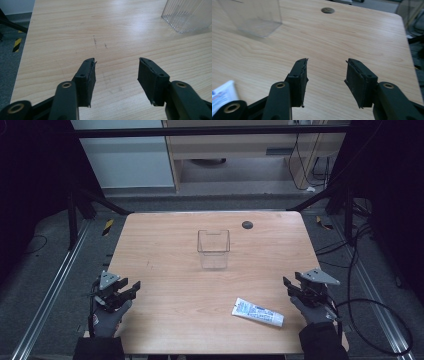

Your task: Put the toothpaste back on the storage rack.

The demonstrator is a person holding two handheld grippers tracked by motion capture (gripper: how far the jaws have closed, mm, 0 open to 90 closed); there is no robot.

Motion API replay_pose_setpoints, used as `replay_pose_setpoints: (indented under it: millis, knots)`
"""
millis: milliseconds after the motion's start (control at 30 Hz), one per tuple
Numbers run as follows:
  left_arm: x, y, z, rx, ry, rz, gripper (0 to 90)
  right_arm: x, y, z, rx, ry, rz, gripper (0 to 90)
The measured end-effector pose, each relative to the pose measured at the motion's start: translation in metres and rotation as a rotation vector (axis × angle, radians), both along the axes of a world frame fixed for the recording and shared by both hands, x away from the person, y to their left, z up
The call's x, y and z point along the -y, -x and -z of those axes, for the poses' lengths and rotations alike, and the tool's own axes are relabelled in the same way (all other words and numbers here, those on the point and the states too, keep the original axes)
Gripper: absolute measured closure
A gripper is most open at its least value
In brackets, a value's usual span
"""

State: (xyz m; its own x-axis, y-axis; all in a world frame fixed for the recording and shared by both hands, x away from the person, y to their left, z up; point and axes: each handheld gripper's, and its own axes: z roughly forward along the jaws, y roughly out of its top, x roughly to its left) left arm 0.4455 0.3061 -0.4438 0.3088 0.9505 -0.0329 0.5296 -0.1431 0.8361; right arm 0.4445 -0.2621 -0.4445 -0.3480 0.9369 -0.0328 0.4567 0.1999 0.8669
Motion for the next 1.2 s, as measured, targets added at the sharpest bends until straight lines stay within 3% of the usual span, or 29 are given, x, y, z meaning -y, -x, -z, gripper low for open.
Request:
replay_pose_setpoints:
  millis: [100,167,267,300,533,867,1200]
  knots:
    - [0.001,0.000,0.000,-0.001,0.014,0.003,50.3,0.000,0.003,-0.004,-0.003,-0.020,-0.026,55.1]
    - [0.003,0.000,0.003,-0.008,0.008,0.005,50.6,-0.004,0.009,-0.007,-0.017,-0.042,-0.072,62.6]
    - [0.003,-0.002,0.005,-0.014,0.003,0.002,50.8,-0.008,0.012,-0.009,-0.033,-0.040,-0.105,66.3]
    - [0.001,-0.003,0.006,-0.021,-0.004,-0.004,50.7,-0.014,0.015,-0.010,-0.047,-0.036,-0.144,70.9]
    - [-0.001,-0.007,0.011,-0.042,-0.002,-0.011,49.5,-0.038,0.023,-0.015,-0.092,0.001,-0.243,86.9]
    - [0.001,-0.009,0.012,-0.039,-0.020,-0.005,48.1,-0.065,0.031,-0.009,-0.176,0.001,-0.371,90.0]
    - [0.004,-0.009,0.012,-0.033,-0.031,-0.002,46.9,-0.087,0.031,0.006,-0.240,0.022,-0.437,90.0]
